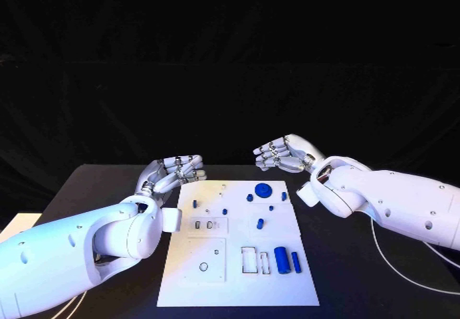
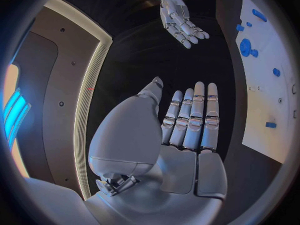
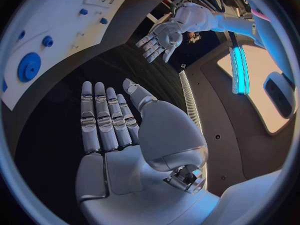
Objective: Assemble the parts on the task board
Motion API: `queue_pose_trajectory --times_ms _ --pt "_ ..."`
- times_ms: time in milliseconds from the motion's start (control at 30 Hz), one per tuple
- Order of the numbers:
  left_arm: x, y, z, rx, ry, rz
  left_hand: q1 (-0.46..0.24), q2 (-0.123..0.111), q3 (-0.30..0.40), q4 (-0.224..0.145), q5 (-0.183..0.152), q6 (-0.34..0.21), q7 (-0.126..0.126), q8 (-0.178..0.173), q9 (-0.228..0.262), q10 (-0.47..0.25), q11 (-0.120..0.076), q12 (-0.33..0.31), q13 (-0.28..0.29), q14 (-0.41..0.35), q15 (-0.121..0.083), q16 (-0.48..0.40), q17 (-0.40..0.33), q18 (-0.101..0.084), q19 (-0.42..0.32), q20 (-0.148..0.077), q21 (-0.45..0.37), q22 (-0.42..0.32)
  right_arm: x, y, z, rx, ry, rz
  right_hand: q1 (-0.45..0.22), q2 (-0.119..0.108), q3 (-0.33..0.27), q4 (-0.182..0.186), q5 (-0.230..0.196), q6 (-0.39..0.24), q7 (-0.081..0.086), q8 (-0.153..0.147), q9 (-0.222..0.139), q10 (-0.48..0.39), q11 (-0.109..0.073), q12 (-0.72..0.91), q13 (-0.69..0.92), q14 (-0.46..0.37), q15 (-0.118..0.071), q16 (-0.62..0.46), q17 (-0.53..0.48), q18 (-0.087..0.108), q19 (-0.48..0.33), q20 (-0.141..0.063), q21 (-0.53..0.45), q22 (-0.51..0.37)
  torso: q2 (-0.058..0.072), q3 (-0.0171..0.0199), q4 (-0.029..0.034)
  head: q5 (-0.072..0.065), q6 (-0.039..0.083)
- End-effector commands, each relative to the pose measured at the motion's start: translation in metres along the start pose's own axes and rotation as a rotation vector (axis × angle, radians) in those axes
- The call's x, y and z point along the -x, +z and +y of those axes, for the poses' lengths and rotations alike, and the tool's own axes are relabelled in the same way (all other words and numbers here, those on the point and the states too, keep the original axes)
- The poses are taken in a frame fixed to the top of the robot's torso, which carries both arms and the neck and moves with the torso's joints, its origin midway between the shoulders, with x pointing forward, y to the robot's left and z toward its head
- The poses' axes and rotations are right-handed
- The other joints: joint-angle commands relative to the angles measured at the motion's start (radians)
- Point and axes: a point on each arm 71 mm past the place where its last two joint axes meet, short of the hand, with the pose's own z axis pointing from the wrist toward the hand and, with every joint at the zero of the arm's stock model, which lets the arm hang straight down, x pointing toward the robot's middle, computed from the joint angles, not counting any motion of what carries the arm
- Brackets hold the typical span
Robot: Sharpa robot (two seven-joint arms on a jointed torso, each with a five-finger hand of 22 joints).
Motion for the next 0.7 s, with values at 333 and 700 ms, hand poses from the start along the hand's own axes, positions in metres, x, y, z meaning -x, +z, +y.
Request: queue_pose_trajectory --times_ms 333,700 --pt "-0.017 -0.017 -0.009 0.067 -0.127 0.112 0.006 0.008 -0.013 -0.021 -0.006 0.019 -0.005 -0.01 -0.002 0.025 -0.005 -0.018 0.0 0.03 -0.006 -0.012 0.011 0.02 0.031 -0.006 0.006 -0.007 0.002 0.004 0.01 0.009 -0.622 0.182 0.012 -0.065 0.029 -0.013 -0.042 0.126 -0.059 0.002 0.003 0.181 -0.08 -0.012 0.003 0.412 -0.124 0.157 0.128 0.013 0.297 -0.146 0.268 0.128 0.067 -0.0125 0.0366 -0.047 0.021" --pt "-0.031 -0.029 -0.018 0.065 -0.151 0.169 0.003 0.005 -0.024 -0.028 -0.007 0.021 0.0 -0.016 -0.002 0.027 -0.002 -0.025 0.0 0.025 -0.004 -0.025 0.012 0.019 0.033 -0.005 0.002 -0.011 -0.003 0.008 0.005 -0.077 -0.868 0.257 -0.044 -0.124 0.08 0.037 -0.084 0.112 -0.088 -0.002 0.003 0.138 -0.091 -0.014 0.003 0.421 -0.137 0.596 0.462 0.01 0.308 -0.156 0.511 0.282 0.098 -0.0153 0.0579 -0.061 0.033"
